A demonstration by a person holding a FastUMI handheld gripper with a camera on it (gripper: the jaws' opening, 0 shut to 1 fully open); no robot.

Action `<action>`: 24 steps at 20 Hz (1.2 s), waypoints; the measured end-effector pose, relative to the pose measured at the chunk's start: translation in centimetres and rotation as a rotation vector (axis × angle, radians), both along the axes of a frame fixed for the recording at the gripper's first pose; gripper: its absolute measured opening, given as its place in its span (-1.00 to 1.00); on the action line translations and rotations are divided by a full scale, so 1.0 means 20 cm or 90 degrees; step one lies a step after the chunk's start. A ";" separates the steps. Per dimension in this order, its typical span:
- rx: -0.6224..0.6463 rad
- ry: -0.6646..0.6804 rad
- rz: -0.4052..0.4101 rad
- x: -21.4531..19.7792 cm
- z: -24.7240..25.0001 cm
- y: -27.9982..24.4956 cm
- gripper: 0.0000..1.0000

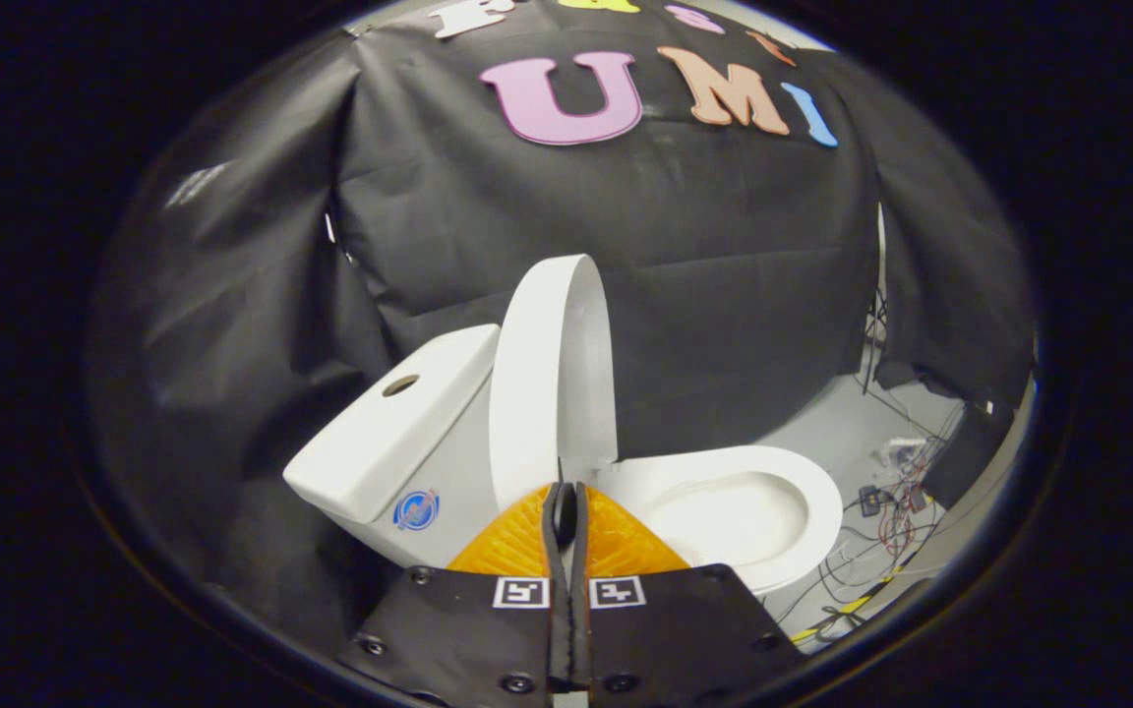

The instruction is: Open the toilet lid.

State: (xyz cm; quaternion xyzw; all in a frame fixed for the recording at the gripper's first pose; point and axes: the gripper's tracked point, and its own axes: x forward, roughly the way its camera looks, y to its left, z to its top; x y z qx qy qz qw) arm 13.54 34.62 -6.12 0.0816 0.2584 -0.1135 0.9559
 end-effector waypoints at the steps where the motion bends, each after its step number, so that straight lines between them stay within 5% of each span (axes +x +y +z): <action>1: -0.006 -0.007 0.004 0.02 0.00 0.03 -0.98; 15: -0.054 -0.072 0.058 0.14 -0.03 0.33 -0.80; 19: -0.019 -0.083 0.075 0.13 -0.01 0.31 -0.62; 24: 0.005 -0.066 0.097 0.08 -0.03 0.25 -0.14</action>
